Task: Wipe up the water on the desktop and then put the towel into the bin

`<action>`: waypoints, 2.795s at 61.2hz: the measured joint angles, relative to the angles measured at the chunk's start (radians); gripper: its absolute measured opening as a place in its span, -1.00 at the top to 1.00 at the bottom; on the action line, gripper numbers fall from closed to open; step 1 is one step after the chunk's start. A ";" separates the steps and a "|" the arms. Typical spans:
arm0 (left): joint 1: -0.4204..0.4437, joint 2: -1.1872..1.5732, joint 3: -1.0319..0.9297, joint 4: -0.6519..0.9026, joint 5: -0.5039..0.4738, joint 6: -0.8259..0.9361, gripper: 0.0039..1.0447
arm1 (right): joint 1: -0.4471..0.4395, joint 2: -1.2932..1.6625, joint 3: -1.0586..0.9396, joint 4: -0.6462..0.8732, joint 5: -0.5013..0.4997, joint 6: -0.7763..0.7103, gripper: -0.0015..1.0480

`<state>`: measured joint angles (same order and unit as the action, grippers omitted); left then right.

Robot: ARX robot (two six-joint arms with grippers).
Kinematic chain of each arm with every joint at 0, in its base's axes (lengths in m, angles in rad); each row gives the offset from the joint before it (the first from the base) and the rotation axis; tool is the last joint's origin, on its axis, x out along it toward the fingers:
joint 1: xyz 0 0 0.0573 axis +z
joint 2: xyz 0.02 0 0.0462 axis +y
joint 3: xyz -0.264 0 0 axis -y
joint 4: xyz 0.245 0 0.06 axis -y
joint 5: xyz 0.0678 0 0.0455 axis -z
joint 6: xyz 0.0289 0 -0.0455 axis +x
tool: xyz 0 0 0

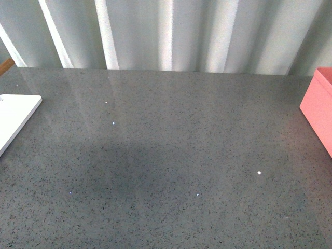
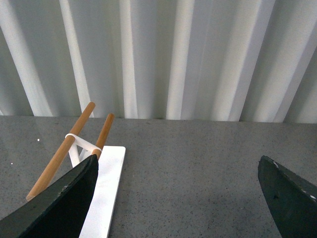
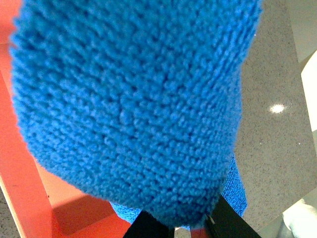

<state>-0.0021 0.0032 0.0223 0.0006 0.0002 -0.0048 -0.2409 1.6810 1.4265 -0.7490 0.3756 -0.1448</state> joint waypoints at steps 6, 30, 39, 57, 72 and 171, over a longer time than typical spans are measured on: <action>0.000 0.000 0.000 0.000 0.000 0.000 -0.87 | -0.001 0.000 0.000 -0.005 -0.005 0.000 0.58; 0.000 0.000 0.000 0.000 0.000 0.000 -0.87 | -0.001 0.000 0.000 -0.006 -0.007 0.000 -0.67; 0.000 0.000 0.000 0.000 0.000 0.000 -0.87 | -0.001 0.000 0.000 -0.006 -0.007 0.001 -0.85; 0.000 0.000 0.000 0.000 0.000 0.000 -0.87 | -0.006 -0.233 -0.545 1.033 -0.582 0.110 -0.27; 0.000 -0.001 0.000 0.000 -0.001 0.000 -0.87 | 0.074 -0.428 -0.926 1.513 -0.556 0.116 0.54; 0.000 -0.002 0.000 0.000 0.000 0.000 -0.87 | 0.238 -1.364 -1.402 1.068 -0.383 0.128 0.94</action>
<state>-0.0021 0.0013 0.0223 0.0002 -0.0002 -0.0044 -0.0029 0.3168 0.0242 0.3187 -0.0071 -0.0170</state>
